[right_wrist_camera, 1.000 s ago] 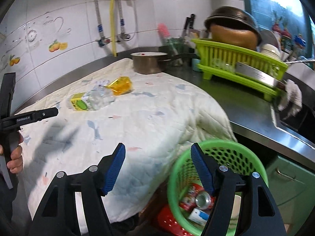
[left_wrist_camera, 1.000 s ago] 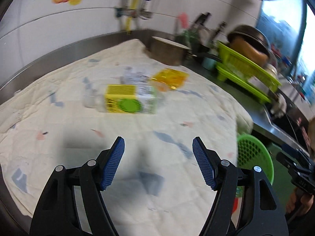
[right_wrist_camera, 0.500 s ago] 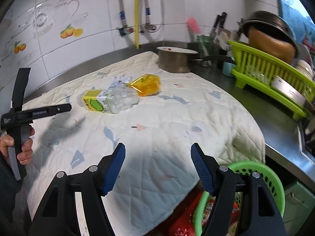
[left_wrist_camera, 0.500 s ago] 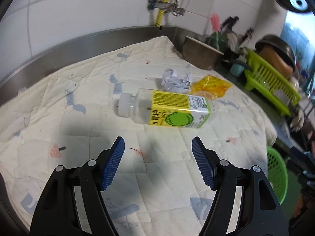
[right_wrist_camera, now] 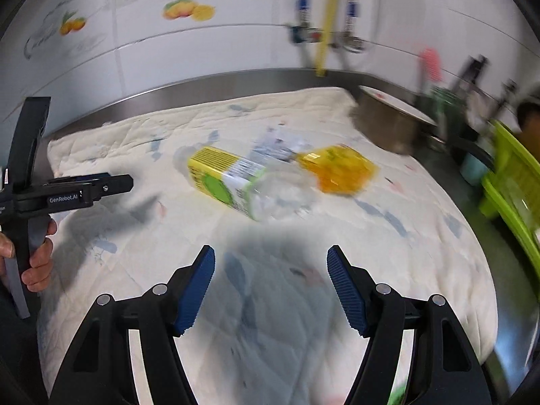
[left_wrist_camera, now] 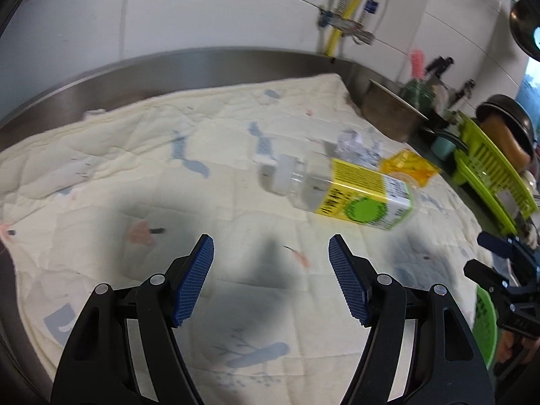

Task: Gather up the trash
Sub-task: 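Move the right tool back over the mat to the clear plastic bottle, then grasp the clear bottle with yellow label with the right tool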

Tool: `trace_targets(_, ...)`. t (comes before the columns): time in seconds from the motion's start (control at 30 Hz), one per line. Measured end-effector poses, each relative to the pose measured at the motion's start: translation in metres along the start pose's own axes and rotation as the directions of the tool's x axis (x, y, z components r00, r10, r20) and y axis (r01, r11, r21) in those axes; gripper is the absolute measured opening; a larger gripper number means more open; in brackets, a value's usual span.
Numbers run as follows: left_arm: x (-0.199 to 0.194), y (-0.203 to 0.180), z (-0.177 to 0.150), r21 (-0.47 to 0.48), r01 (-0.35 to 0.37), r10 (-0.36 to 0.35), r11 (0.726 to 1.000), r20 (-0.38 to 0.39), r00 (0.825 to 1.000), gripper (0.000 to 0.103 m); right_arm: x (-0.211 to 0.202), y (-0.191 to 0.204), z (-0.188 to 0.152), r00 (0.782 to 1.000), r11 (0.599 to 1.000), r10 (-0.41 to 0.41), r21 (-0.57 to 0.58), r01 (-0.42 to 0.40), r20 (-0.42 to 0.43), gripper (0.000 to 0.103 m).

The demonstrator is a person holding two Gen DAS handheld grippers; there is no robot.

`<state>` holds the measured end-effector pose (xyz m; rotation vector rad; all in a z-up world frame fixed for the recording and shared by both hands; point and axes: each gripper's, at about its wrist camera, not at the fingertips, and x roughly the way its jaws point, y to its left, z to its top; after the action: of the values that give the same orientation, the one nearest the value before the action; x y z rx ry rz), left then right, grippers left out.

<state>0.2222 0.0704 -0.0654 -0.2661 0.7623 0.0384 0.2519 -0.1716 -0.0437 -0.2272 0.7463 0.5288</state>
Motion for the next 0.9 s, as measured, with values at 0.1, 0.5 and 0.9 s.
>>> trace_targets(0.1, -0.002, 0.008, -0.002, -0.022, -0.015, 0.015, 1.0, 0.021, 1.0, 0.07, 0.018, 0.009, 0.021, 0.999, 0.996, 0.041, -0.078, -0.043, -0.025, 0.067)
trace_targets(0.5, -0.012, 0.031, 0.001, -0.05, -0.051, 0.055, 0.997, 0.079, 0.995, 0.071, 0.09, 0.038, 0.087, 0.976, 0.94, 0.16, -0.278, -0.197, -0.15, 0.067)
trace_targets(0.9, -0.006, 0.043, 0.0, -0.069, -0.052, 0.057, 0.996, 0.064, 0.996, 0.071, 0.151, 0.058, 0.098, 0.949, 0.869, 0.068, -0.449, -0.207, -0.307, 0.067)
